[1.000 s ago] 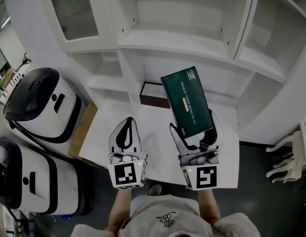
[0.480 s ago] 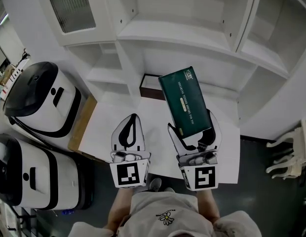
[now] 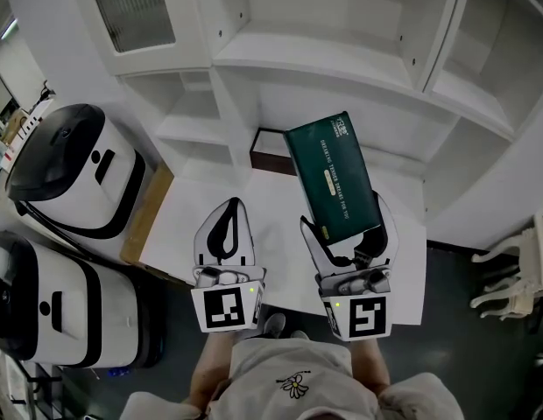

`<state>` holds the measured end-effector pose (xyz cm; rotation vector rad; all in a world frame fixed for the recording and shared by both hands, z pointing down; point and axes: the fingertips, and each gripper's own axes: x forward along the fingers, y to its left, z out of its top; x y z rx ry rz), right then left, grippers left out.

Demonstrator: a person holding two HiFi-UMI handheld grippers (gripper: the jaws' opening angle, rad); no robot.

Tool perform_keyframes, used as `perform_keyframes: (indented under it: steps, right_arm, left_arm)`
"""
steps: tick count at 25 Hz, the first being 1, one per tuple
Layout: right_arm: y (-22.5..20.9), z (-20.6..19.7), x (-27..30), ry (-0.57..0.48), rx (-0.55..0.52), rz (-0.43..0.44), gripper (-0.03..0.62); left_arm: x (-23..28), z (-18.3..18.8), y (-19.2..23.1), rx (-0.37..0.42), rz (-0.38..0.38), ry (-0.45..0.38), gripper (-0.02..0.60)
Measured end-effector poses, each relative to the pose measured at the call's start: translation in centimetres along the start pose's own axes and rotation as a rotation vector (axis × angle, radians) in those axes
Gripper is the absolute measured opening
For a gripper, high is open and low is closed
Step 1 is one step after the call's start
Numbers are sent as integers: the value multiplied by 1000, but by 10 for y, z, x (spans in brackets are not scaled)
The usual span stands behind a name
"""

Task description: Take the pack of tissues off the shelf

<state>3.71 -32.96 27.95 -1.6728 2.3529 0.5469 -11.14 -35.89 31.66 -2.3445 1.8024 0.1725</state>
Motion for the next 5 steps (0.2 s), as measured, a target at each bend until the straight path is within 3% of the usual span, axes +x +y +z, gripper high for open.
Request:
perform_keyframes:
  steps: [5]
  right_arm:
    - [0, 2, 0, -5, -31, 11, 449]
  left_arm:
    - [-1, 2, 3, -3, 6, -4, 0]
